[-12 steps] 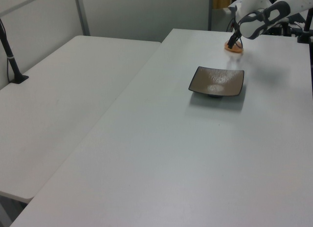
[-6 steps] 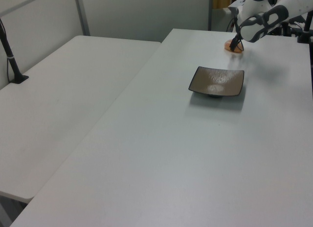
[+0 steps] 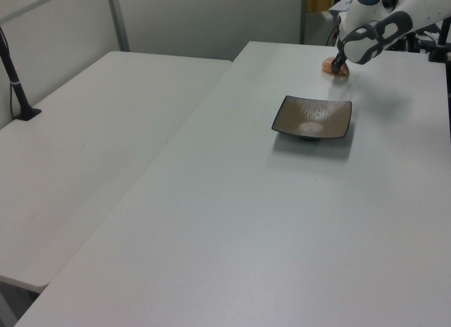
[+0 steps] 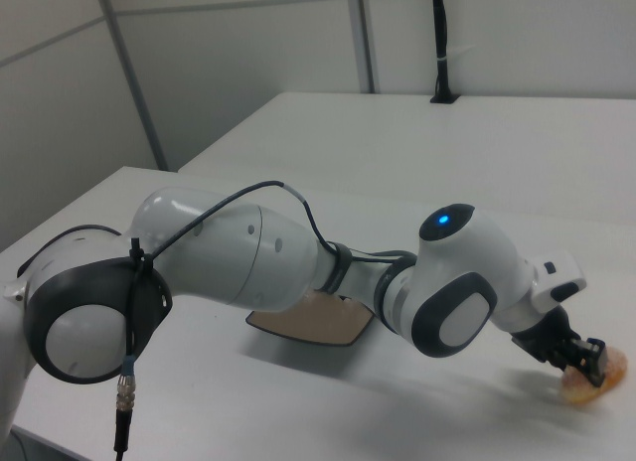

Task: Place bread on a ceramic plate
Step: 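Close the gripper around the bread roll, then lift the bread roll and carry it over the brown square plate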

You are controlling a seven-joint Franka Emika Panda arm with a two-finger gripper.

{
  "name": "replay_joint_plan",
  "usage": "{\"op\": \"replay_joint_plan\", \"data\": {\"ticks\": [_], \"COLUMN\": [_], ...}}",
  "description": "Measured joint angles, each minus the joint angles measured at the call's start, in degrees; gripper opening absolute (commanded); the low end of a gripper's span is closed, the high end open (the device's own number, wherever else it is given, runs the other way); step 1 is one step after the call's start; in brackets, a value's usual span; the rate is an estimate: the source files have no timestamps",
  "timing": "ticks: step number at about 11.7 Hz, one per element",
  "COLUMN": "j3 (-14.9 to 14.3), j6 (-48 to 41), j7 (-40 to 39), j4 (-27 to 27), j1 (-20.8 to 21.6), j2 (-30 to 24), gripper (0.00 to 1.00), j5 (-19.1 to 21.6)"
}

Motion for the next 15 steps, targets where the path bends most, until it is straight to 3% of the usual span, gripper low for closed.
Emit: {"op": "replay_joint_plan", "data": {"ticks": [3, 6, 10, 13, 15], "j3": [0.36, 4.80, 10.39, 15.13, 16.60], "j6": [0.07, -0.44, -15.94, -24.22, -27.54], "j7": [0.04, 2.24, 3.43, 3.57, 4.18], "j4": [0.85, 0.81, -0.37, -7.07, -11.79], "j1": [-0.02, -0.62, -0.76, -0.16, 2.72], "j2": [-0.30, -3.82, -12.57, -21.51, -26.79], "gripper": [0.21, 0.24, 0.28, 0.28, 0.29], "j5": [0.32, 0.60, 0.60, 0.60, 0.60]}}
